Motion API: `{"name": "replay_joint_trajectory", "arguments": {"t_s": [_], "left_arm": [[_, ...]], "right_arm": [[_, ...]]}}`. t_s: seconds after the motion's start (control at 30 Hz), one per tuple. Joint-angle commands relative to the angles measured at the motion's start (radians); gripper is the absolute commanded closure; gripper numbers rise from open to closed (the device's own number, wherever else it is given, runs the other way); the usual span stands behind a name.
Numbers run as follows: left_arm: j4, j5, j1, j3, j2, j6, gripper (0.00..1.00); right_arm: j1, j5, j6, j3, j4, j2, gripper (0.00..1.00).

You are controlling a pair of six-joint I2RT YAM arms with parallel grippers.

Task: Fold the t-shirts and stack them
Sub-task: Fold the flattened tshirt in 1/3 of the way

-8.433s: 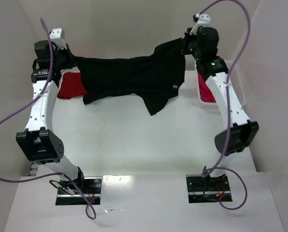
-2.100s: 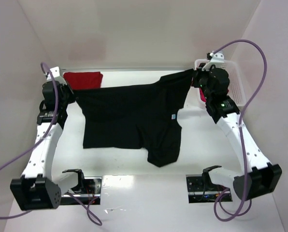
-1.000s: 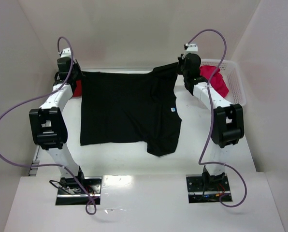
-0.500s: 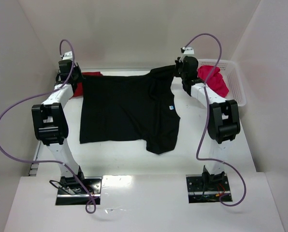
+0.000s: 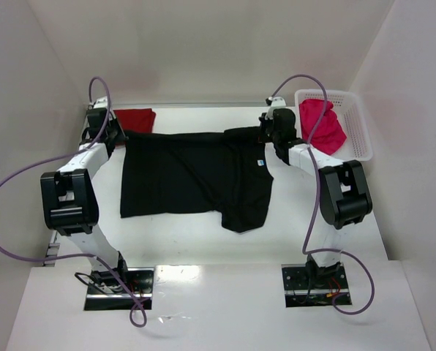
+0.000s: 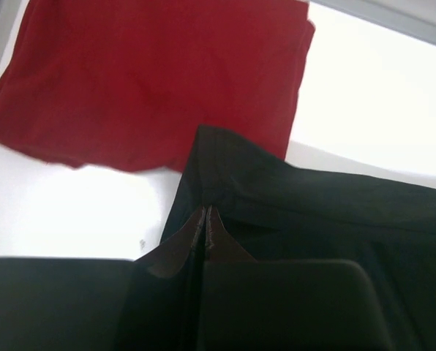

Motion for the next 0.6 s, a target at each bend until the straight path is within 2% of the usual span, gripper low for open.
{"name": "replay_joint_trajectory", "arguments": {"t_s": [0.0,0.3,0.57], "left_arm": [[0.025,-0.003,0.022,-0.028,-0.05,-0.005,1.0],[0.025,0.029,0.022,-0.031,0.024,-0.024,1.0],[0.014,0.058,0.022,-0.049,0.033,-0.024,1.0]], "right_arm": [[0.002,-0.009,-0.037,-0.039,0.034,-0.071,1.0],[0.002,-0.063,-0.07,-0.059,-0.061,-0.048,1.0],[0.002,-0.182,-0.104,-0.003,-0.232,-0.035,1.0]]}}
